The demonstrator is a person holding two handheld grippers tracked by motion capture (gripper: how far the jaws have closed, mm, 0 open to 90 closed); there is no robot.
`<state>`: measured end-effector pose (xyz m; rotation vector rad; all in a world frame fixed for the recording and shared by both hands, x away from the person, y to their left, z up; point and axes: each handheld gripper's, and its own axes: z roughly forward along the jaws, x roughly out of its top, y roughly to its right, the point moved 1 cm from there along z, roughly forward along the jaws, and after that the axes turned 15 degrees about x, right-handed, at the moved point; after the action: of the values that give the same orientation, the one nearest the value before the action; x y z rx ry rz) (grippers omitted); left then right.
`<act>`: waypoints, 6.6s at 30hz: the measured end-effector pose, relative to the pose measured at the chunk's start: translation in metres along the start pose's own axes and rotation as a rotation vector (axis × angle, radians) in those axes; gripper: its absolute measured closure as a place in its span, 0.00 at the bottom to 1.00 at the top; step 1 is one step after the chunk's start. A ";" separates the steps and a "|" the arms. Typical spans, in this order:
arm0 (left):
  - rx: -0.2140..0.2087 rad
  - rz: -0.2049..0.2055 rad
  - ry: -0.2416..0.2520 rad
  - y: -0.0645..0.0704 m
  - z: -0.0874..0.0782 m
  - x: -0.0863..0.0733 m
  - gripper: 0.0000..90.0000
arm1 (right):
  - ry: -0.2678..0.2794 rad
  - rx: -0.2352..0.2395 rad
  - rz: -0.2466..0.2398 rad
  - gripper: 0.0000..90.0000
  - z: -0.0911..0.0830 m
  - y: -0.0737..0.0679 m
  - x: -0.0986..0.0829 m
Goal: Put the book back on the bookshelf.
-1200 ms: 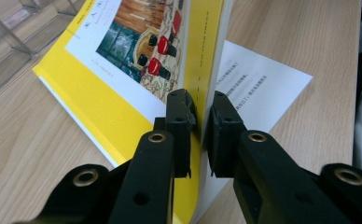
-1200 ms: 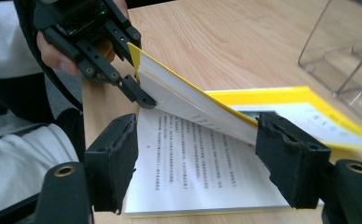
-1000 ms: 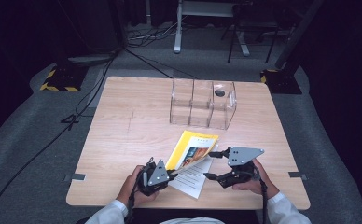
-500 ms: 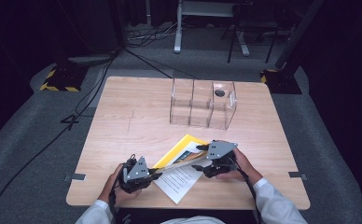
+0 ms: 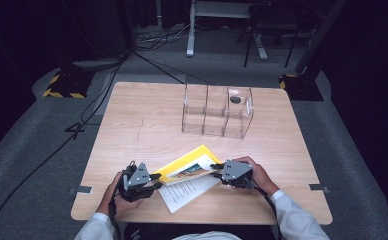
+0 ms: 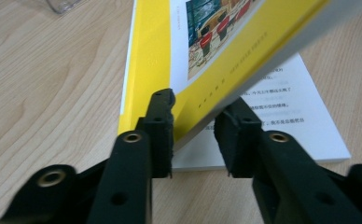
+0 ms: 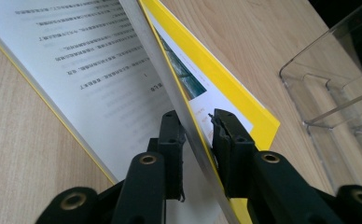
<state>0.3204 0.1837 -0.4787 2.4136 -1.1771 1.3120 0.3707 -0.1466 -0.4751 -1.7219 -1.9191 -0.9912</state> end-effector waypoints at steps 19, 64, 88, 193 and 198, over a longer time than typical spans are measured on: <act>0.124 0.097 0.007 0.033 -0.002 0.033 0.79 | -0.017 -0.011 -0.003 0.84 0.008 -0.007 0.023; 0.140 0.106 -0.082 0.043 0.015 0.064 0.81 | 0.061 0.051 0.022 0.83 0.003 -0.002 0.030; 0.137 0.113 -0.044 0.036 0.006 0.070 0.79 | 0.122 0.066 -0.095 0.93 -0.032 0.001 0.064; -0.147 -0.034 0.188 0.049 -0.019 0.037 0.22 | 0.305 -0.013 0.165 0.42 -0.007 -0.019 0.082; -0.046 -0.072 0.205 0.065 -0.010 0.047 0.19 | 0.296 -0.019 0.163 0.40 -0.003 -0.022 0.083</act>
<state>0.2833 0.1176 -0.4512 2.2062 -1.0440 1.4518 0.3343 -0.0907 -0.4217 -1.6082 -1.5634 -1.1334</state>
